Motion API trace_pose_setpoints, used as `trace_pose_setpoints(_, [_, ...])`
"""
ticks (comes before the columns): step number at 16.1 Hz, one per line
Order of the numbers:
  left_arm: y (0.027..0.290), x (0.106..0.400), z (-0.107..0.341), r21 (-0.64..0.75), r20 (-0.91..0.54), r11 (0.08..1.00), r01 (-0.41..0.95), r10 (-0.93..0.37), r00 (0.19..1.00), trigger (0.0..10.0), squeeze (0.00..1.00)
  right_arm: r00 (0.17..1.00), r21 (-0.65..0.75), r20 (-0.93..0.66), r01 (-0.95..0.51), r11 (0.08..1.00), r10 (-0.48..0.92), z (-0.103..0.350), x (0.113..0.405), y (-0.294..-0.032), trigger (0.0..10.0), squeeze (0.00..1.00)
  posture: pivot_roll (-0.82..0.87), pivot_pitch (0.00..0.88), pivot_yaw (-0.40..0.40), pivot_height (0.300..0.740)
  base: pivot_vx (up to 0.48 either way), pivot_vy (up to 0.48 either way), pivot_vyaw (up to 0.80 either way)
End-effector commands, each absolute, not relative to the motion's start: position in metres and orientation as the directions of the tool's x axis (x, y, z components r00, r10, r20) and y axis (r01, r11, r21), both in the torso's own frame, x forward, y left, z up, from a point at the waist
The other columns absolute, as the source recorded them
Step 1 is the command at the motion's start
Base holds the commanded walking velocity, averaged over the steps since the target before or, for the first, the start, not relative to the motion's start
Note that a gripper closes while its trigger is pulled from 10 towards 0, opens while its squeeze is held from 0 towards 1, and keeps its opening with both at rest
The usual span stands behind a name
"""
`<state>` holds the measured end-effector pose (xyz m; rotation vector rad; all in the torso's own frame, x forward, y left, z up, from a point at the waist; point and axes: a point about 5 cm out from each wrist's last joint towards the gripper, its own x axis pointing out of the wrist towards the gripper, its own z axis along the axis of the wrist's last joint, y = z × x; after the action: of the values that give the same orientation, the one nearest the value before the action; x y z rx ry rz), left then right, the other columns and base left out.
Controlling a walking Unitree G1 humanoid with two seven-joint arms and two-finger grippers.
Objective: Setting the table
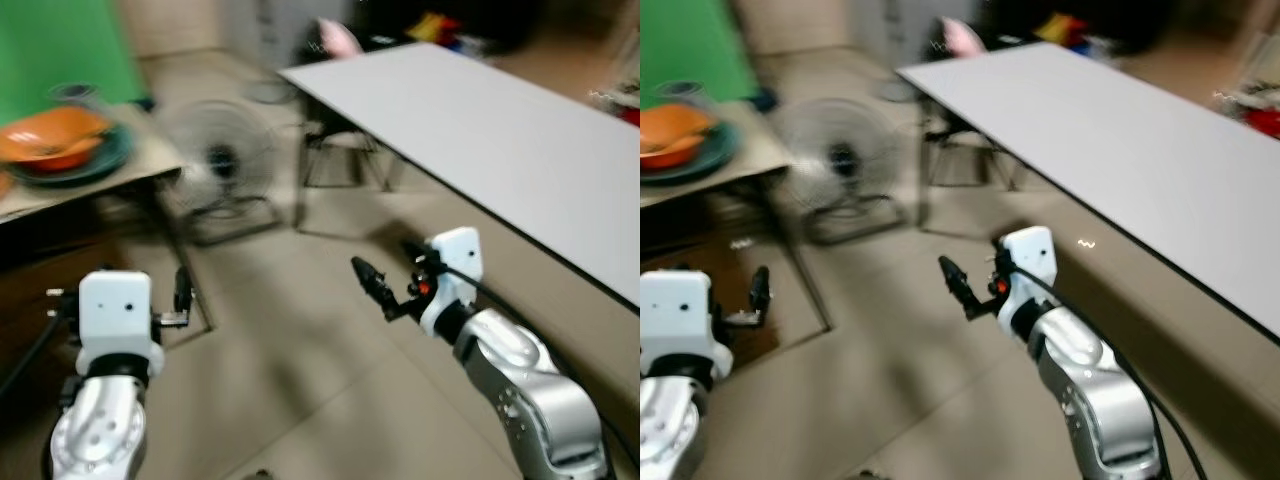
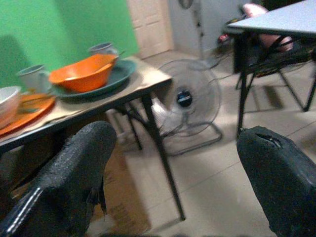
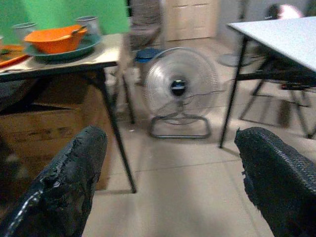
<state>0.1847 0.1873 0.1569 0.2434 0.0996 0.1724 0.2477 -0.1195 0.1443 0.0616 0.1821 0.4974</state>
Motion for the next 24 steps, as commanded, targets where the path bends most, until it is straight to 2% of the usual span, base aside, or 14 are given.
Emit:
trace_pose_setpoints(1, [0.189,0.184,0.166,0.263,-0.023,0.948,-0.178,0.191,0.981,10.0,0.0,0.868,0.126,-0.141,-0.461,0.878,0.476,0.145,0.25,-0.118,10.0,0.0,-0.07,0.0,-0.006,0.74,0.326,0.0,0.8])
trace_pose_setpoints(4, [0.191,0.183,0.166,0.259,-0.014,0.946,-0.196,0.206,0.978,10.0,0.0,0.893,0.126,-0.116,-0.421,0.898,0.435,0.146,0.251,-0.12,10.0,0.0,-0.08,0.0,0.004,0.74,0.325,0.0,0.8])
trace_pose_setpoints(7, [0.2,0.183,0.163,0.258,0.023,0.935,-0.242,0.245,0.969,10.0,0.0,0.966,0.098,-0.039,-0.25,0.963,0.254,0.146,0.257,-0.145,10.0,0.0,-0.1,0.0,0.044,0.74,0.322,0.0,0.8])
trace_pose_setpoints(11, [0.205,0.178,0.159,0.258,0.027,0.929,-0.264,0.267,0.963,10.0,0.0,0.957,0.04,-0.036,-0.285,0.958,0.287,0.14,0.258,-0.153,10.0,0.0,-0.1,0.0,0.049,0.74,0.314,0.0,0.8])
trace_pose_setpoints(13, [0.205,0.18,0.167,0.272,0.052,0.932,-0.241,0.236,0.97,10.0,0.0,0.963,0.046,-0.018,-0.266,0.963,0.267,0.145,0.262,-0.153,10.0,0.0,-0.1,0.0,0.045,0.74,0.311,0.0,0.8])
trace_pose_setpoints(15, [0.201,0.179,0.172,0.276,0.064,0.942,-0.193,0.182,0.981,10.0,0.0,0.972,0.112,0.009,-0.234,0.966,0.234,0.147,0.262,-0.15,10.0,0.0,-0.08,0.0,0.034,0.74,0.311,0.0,0.0])
trace_pose_setpoints(20, [0.205,0.184,0.17,0.265,0.041,0.951,-0.161,0.155,0.987,10.0,0.0,0.967,0.054,0.006,-0.255,0.965,0.255,0.143,0.262,-0.14,10.0,0.0,-0.07,0.0,0.04,0.74,0.31,0.0,0.0])
trace_pose_setpoints(24, [0.204,0.193,0.183,0.214,0.059,0.97,-0.116,0.105,0.993,10.0,0.0,0.969,0.079,0.003,-0.247,0.966,0.248,0.15,0.266,-0.14,10.0,0.0,-0.08,0.0,0.045,0.74,0.326,0.0,0.0])
